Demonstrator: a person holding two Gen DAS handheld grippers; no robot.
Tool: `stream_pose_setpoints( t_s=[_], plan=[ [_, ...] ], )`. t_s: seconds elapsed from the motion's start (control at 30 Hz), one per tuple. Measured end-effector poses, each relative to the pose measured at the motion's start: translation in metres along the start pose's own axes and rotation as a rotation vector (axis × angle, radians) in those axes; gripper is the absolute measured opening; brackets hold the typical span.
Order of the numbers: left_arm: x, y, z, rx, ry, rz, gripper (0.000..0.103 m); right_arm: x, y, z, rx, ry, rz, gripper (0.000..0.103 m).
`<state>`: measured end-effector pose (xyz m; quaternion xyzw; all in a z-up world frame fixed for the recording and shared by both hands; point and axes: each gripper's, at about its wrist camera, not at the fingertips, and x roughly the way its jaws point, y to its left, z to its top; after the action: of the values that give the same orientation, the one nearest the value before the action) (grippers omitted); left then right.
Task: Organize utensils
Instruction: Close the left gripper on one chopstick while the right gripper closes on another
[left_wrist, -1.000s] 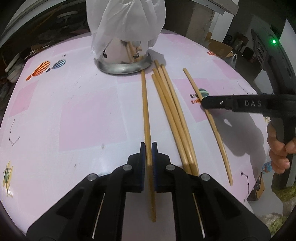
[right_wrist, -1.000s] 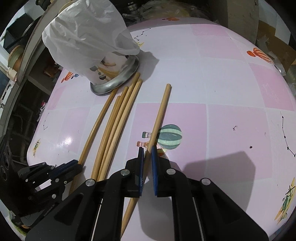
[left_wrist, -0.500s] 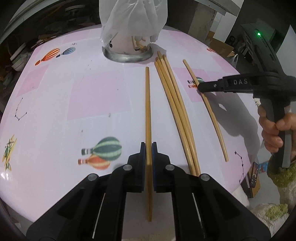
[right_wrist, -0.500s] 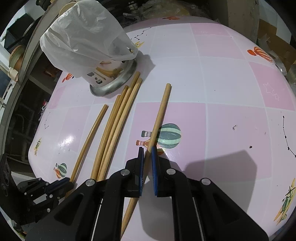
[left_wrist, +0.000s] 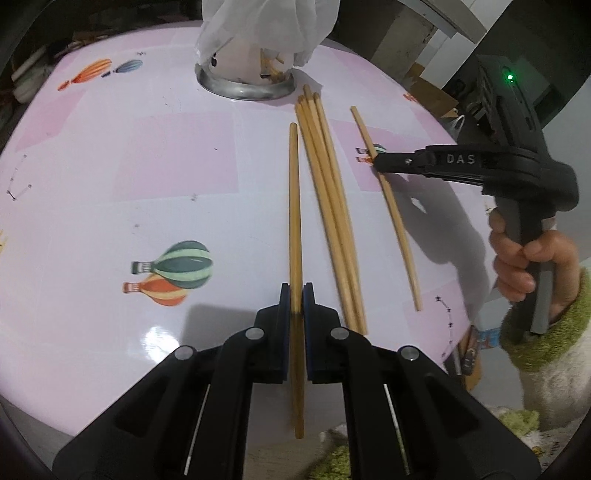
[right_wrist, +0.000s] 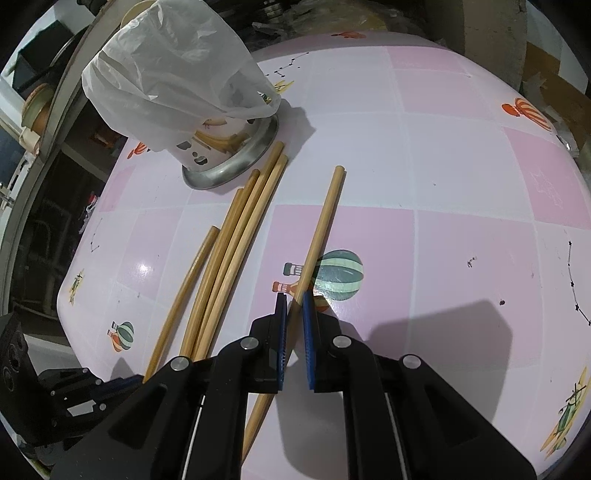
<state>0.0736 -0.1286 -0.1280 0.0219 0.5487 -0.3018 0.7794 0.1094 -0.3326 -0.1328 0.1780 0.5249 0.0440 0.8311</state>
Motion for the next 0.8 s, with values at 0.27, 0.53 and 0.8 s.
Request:
stream_pose_setpoints(
  t_s=[0.27,0.53,0.8],
  plan=[
    [-0.01,-0.001,0.01,0.017,-0.029,-0.028,0.007,0.001,-0.004,0.003,-0.009,0.021,0.028,0.013],
    [-0.003,-0.006,0.041,0.085,-0.037,-0.006,0.013,-0.002,-0.013,0.014,0.005,0.024,0.039,0.023],
    [0.025,-0.01,0.071,0.129,-0.002,0.02,0.013,0.004,-0.009,0.035,-0.029,0.013,-0.004,0.023]
  ],
)
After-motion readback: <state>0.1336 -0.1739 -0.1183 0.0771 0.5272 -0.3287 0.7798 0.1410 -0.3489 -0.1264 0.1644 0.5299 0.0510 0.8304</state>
